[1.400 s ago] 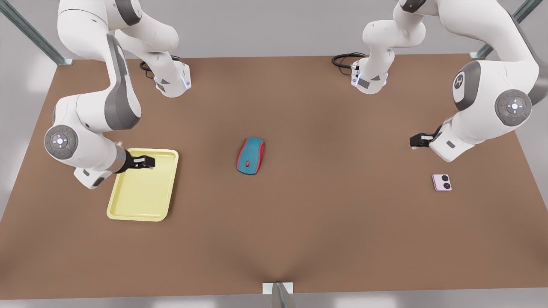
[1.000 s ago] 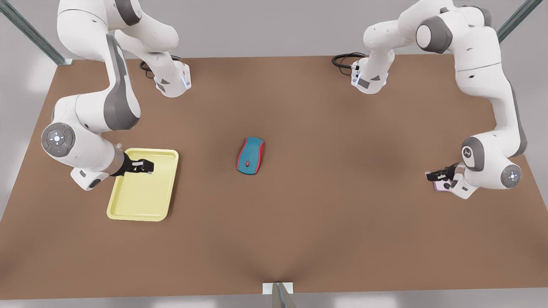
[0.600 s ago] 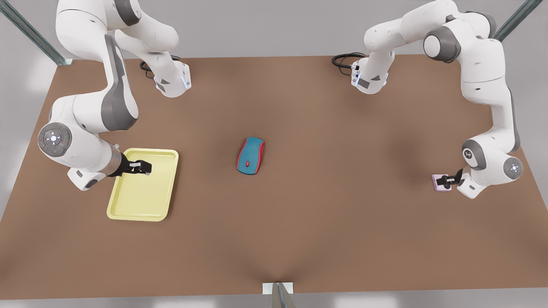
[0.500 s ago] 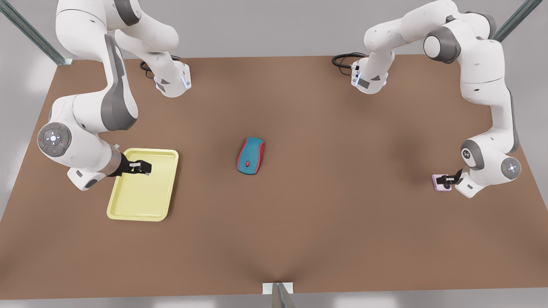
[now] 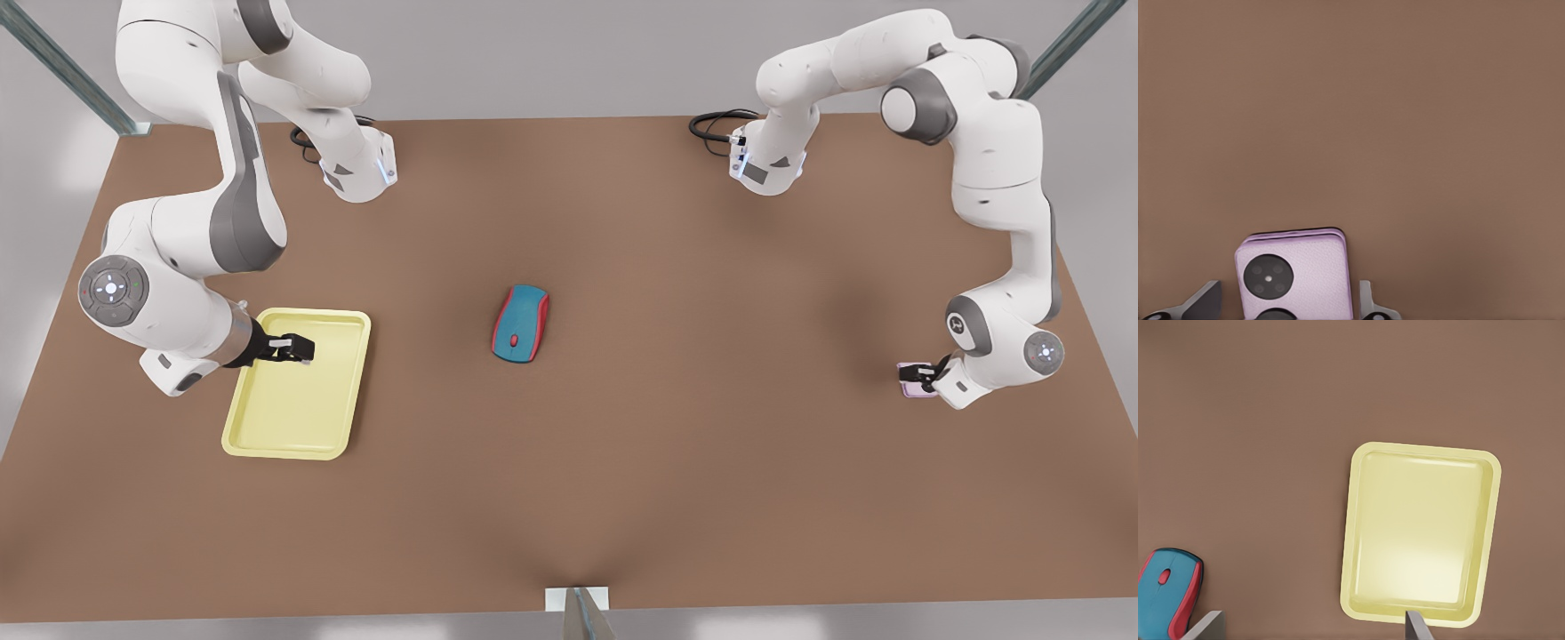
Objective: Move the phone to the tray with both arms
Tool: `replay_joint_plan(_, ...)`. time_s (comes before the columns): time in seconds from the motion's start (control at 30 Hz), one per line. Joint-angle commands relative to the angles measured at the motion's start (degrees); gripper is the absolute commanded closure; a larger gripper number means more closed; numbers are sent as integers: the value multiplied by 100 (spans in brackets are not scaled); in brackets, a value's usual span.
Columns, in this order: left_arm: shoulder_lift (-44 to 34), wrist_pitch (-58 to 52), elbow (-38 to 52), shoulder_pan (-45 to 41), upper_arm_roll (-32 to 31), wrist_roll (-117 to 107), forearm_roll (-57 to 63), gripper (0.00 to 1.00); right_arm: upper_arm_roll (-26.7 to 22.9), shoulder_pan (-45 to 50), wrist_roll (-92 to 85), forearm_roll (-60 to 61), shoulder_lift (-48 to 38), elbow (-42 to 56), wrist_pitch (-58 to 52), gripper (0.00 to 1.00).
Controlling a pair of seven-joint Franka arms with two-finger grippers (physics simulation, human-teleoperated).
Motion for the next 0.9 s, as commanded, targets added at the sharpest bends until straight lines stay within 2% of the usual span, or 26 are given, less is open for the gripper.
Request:
replay_joint_plan(0.0,23,219,3,35,0,-8,9,0,2,0,30,1,-4,3,-1,0)
replay_joint_plan(0.2,32,219,3,17,0,-958,18,0,2,0,21,10,-4,3,-1,0)
replay_joint_plan(0.8,93,210,-41,-35,0,-1160,9,0,2,-44,-40,45,31,3,7,0)
replay_joint_plan(0.83,111,210,-41,-35,0,-1169,9,2,2,-44,-40,45,31,3,-1,0)
replay_joint_plan(0.87,137,219,-32,-35,0,-1213,18,21,2,-44,-40,45,31,3,7,0)
